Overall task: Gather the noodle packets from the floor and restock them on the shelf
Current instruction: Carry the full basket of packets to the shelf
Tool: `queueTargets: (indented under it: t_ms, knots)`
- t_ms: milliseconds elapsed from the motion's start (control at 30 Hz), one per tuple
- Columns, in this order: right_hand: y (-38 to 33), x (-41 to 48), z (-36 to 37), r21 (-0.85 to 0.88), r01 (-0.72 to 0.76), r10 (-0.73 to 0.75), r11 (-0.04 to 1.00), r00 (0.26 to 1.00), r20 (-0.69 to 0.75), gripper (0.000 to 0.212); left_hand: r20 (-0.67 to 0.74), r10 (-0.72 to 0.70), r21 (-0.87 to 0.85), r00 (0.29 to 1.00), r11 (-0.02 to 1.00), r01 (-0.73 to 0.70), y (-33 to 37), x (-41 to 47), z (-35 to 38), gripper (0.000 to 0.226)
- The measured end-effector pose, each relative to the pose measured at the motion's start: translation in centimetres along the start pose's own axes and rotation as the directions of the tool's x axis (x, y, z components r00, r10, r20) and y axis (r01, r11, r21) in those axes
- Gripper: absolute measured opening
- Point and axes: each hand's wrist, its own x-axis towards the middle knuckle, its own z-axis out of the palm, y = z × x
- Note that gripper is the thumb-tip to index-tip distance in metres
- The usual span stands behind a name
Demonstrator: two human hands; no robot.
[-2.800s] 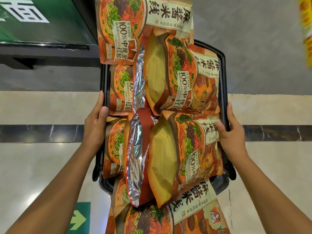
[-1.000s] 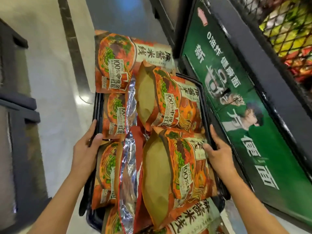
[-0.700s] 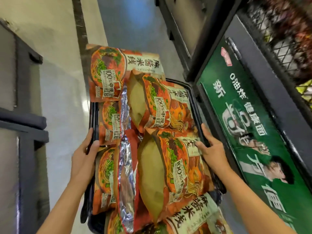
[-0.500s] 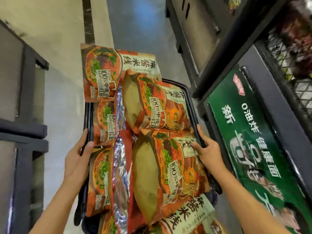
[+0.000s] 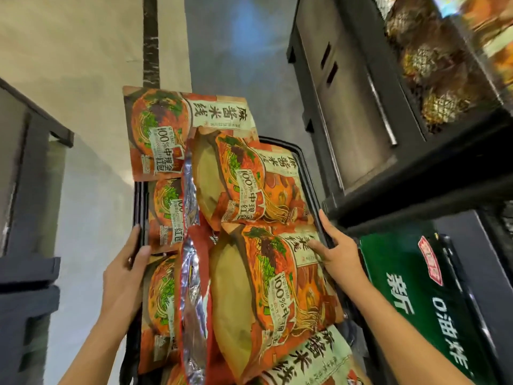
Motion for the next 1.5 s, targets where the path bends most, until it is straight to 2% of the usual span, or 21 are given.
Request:
queueTargets:
  t_ms: [67,100,200,233,300,433,600,733,867,933,1067,1267,1400,1500]
  knots:
    - [-1.6,3.6,0.2,0.031,0.012,-0.012,0.999,1.000,0.008,0.132,-0.012,-0.024,0.009,1.000,1.000,0.024,1.8,3.6,0.5,0.067]
    - [-2.5,5.3,0.3,0.033,0.009,-0.009,0.999,1.000,0.014,0.131,-0.008,-0.050,0.008,0.999,0.999,0.050,2.7,5.4,0.6,0.068]
    - [-4.9,10.2,0.5,0.084,-0.006,0.004,0.996,1.000,0.022,0.130,0.020,-0.039,0.039,0.999,0.999,0.038,5.7,11.1,0.8,0.127]
    - [-5.4,11.9,0.6,0.113,-0.013,0.010,0.993,1.000,0.022,0.128,0.021,-0.040,0.064,0.999,0.997,0.039,6.5,12.9,1.1,0.136]
    - [-6.5,15.4,0.5,0.143,-0.014,0.012,0.990,1.000,0.015,0.123,0.020,-0.037,0.062,0.999,0.997,0.036,8.1,16.4,2.1,0.140]
    - [-8.8,23.4,-0.4,0.138,-0.043,0.038,0.989,0.999,0.038,0.123,0.008,-0.034,0.094,0.999,0.995,0.033,10.6,24.0,4.5,0.131]
    - [-11.8,33.5,-1.4,0.082,-0.049,0.047,0.995,0.999,0.024,0.102,-0.007,-0.087,0.028,0.996,0.996,0.087,13.9,32.5,7.5,0.132]
    - [-15.3,41.0,-2.0,0.069,-0.044,0.042,0.997,0.999,0.033,0.104,-0.011,-0.084,0.024,0.996,0.996,0.084,16.2,39.4,9.1,0.127]
    - [-19.4,48.4,-2.2,0.083,-0.028,0.024,0.996,0.998,0.056,0.099,-0.015,-0.090,0.008,0.996,0.996,0.090,18.7,47.0,10.0,0.111]
    - [-21.4,51.9,-2.1,0.053,-0.027,0.024,0.998,0.998,0.055,0.090,-0.005,-0.086,0.006,0.996,0.996,0.086,20.2,50.9,10.3,0.105]
    - [-24.6,58.5,-2.0,0.108,-0.039,0.034,0.993,0.998,0.047,0.077,0.004,-0.078,0.022,0.997,0.997,0.078,23.2,58.0,11.1,0.119]
    - [-27.8,70.1,-2.7,0.121,-0.052,0.047,0.991,0.998,0.049,0.098,0.001,-0.070,0.026,0.998,0.997,0.070,28.0,69.0,13.7,0.116]
    - [-31.6,78.5,-4.1,0.098,-0.042,0.034,0.994,0.997,0.075,0.082,-0.011,-0.086,-0.006,0.996,0.996,0.086,31.1,76.0,15.8,0.111]
    - [-34.5,84.6,-4.7,0.070,-0.030,0.023,0.997,0.995,0.100,0.084,-0.036,-0.086,-0.009,0.996,0.996,0.086,33.4,81.2,17.3,0.111]
